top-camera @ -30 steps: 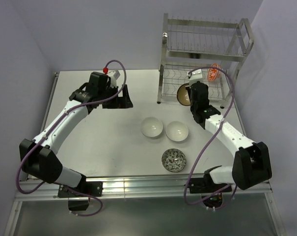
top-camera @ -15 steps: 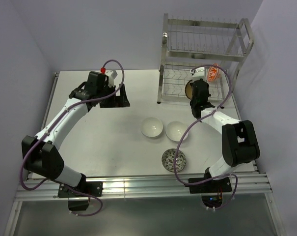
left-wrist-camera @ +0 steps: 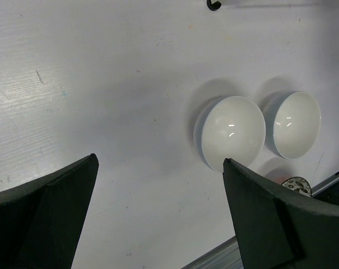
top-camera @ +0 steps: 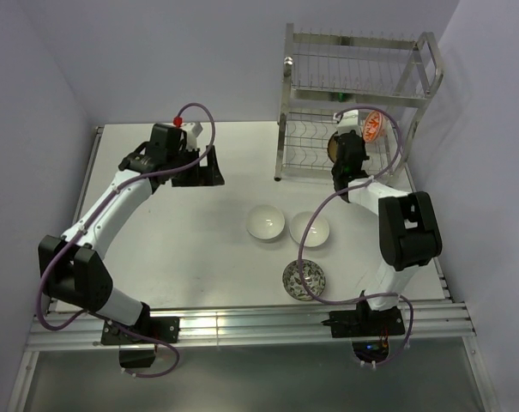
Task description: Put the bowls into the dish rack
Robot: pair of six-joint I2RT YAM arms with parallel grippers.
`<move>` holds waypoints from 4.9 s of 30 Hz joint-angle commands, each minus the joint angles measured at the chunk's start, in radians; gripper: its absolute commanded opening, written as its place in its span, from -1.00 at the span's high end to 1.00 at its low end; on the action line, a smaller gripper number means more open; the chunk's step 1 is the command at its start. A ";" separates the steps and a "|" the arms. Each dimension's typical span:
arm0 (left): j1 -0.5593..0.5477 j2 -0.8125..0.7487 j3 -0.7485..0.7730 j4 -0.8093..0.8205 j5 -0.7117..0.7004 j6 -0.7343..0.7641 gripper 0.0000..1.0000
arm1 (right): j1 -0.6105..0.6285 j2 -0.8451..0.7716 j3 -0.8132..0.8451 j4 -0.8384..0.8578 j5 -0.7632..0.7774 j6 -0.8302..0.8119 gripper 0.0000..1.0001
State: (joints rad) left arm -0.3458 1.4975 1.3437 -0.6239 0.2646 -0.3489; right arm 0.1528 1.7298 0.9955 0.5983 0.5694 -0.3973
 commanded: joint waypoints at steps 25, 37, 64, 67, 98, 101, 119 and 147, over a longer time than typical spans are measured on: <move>0.036 0.046 -0.020 0.084 0.025 0.013 -0.99 | -0.062 0.295 0.363 0.236 0.159 -0.176 1.00; 0.048 0.033 -0.051 0.095 0.048 0.004 -0.99 | -0.062 0.432 0.597 0.133 0.285 -0.252 1.00; 0.116 0.010 -0.130 0.135 0.090 0.016 -0.99 | -0.062 0.691 0.848 0.275 0.288 -0.588 1.00; 0.126 0.009 -0.136 0.136 0.094 0.018 -0.99 | -0.062 0.709 0.874 0.270 0.285 -0.610 1.00; 0.165 0.006 -0.156 0.144 0.122 0.024 -0.99 | -0.042 0.840 1.028 0.206 0.293 -0.721 1.00; 0.165 0.004 -0.160 0.147 0.122 0.024 -0.99 | -0.041 0.832 1.032 0.158 0.293 -0.690 0.84; 0.166 0.006 -0.147 0.138 0.122 0.019 -0.99 | -0.012 0.689 0.884 0.034 0.256 -0.543 -0.27; 0.166 -0.031 -0.152 0.130 0.119 0.044 -0.99 | 0.044 0.349 0.546 -0.230 0.075 -0.278 -0.76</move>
State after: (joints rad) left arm -0.1844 1.5162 1.1820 -0.5125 0.3717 -0.3317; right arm 0.1898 2.1887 1.5654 0.3912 0.6739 -0.7349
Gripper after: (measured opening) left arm 0.995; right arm 0.877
